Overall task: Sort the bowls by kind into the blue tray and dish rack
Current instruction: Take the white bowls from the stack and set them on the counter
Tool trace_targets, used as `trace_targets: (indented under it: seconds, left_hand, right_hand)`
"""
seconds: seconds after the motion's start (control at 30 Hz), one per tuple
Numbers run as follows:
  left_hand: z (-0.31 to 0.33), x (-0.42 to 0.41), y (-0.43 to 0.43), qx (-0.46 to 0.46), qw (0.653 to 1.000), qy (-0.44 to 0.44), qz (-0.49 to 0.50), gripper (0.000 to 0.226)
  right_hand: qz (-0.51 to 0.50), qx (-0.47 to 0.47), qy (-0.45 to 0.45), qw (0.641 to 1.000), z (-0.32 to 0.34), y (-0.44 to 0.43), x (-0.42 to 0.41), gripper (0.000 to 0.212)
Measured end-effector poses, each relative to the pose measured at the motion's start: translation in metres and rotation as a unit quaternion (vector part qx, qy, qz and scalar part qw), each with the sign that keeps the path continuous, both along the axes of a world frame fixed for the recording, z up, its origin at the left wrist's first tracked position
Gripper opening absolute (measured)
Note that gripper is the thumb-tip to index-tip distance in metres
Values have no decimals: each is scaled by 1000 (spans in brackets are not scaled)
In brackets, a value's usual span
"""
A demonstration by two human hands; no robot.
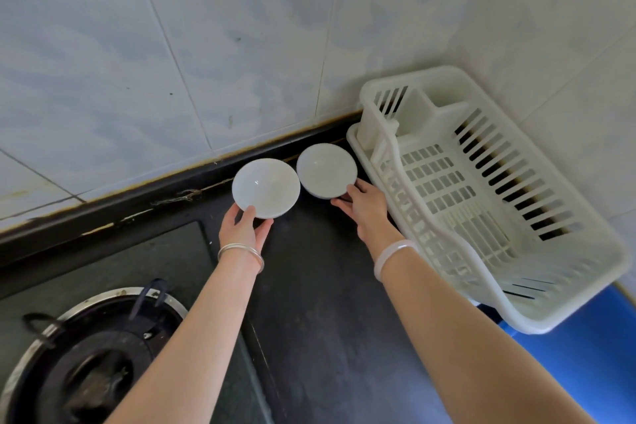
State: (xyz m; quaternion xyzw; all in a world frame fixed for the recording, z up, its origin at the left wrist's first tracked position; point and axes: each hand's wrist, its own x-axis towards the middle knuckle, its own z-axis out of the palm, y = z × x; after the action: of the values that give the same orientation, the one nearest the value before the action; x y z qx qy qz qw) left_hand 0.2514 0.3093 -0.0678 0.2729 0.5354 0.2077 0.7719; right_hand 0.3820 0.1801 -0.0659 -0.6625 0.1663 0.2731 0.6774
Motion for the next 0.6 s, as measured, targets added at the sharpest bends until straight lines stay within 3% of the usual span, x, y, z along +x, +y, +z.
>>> trace_targets:
  seconds: [0.43, 0.6]
  left_hand:
    - [-3, 11, 11, -8, 1000, -11, 20, 41]
    - [-2, 12, 9, 2, 1000, -6, 19, 43]
  right_hand:
    - [-8, 15, -3, 1000, -5, 22, 13, 39]
    - [43, -2, 9, 999, -2, 19, 10, 44]
